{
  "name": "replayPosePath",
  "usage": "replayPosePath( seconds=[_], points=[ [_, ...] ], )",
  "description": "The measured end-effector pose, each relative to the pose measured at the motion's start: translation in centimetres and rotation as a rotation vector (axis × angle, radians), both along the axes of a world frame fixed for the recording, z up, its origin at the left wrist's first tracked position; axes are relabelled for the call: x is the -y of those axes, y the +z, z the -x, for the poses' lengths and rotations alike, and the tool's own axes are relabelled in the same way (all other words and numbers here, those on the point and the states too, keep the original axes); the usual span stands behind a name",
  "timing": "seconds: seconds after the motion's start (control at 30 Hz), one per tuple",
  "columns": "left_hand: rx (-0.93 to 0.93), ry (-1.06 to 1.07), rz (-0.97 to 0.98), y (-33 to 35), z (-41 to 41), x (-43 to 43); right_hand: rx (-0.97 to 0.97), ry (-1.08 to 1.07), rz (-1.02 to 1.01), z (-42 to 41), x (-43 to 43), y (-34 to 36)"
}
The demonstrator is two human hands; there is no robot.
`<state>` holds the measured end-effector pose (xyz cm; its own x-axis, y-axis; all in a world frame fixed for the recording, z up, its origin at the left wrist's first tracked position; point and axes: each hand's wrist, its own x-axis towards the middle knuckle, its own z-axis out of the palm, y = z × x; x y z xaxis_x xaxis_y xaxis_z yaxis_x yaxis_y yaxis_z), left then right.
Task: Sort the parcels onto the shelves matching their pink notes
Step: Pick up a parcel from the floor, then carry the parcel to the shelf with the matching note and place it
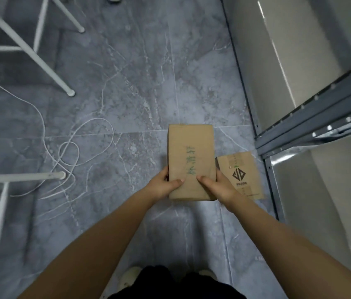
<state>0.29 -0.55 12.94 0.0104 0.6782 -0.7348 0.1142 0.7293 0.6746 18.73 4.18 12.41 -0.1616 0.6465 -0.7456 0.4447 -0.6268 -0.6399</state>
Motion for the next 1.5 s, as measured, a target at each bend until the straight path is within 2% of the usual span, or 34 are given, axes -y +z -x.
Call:
replayPosePath(
  seconds=[0.3,0.53,0.7,0.87,1.0,1.17,1.27,1.33,1.4,1.5],
  points=[
    [-0.046,0.054,-0.131,25.6,1.5,-1.0,-0.041,0.035,-0.151,2.1,-1.4,24.8],
    [-0.125,-0.001,-0.259,44.8,1.6,-2.0,-0.112,-0.001,-0.246,1.6,-2.5,43.6],
    [-0.129,0.012,-0.409,58.4,2.3,-4.0,-0.158,-0.014,-0.397,2.1,-4.5,56.7],
    [-0.209,0.138,-0.644,70.0,2.8,-4.3,-0.234,0.025,-0.573,2.7,-5.4,68.2],
    [-0.260,0.293,-0.757,77.8,3.7,-5.3,-0.324,-0.024,-0.696,4.5,-5.6,75.6],
    [-0.251,0.410,-0.948,84.2,5.3,-6.3,-0.517,-0.079,-0.739,6.3,-5.6,82.7],
    [-0.141,0.485,-0.857,86.7,5.3,-5.3,-0.635,-0.100,-0.724,5.9,-5.2,85.1],
    [-0.050,0.430,-0.813,88.2,5.3,-4.4,-0.709,-0.064,-0.709,5.3,-5.0,86.3],
    [-0.045,0.300,-0.785,89.2,5.8,-3.8,-0.723,-0.053,-0.747,4.9,-4.9,87.4],
    [-0.096,0.253,-0.828,90.2,6.6,-3.3,-0.643,-0.092,-0.938,4.5,-5.1,88.9]
  ],
)
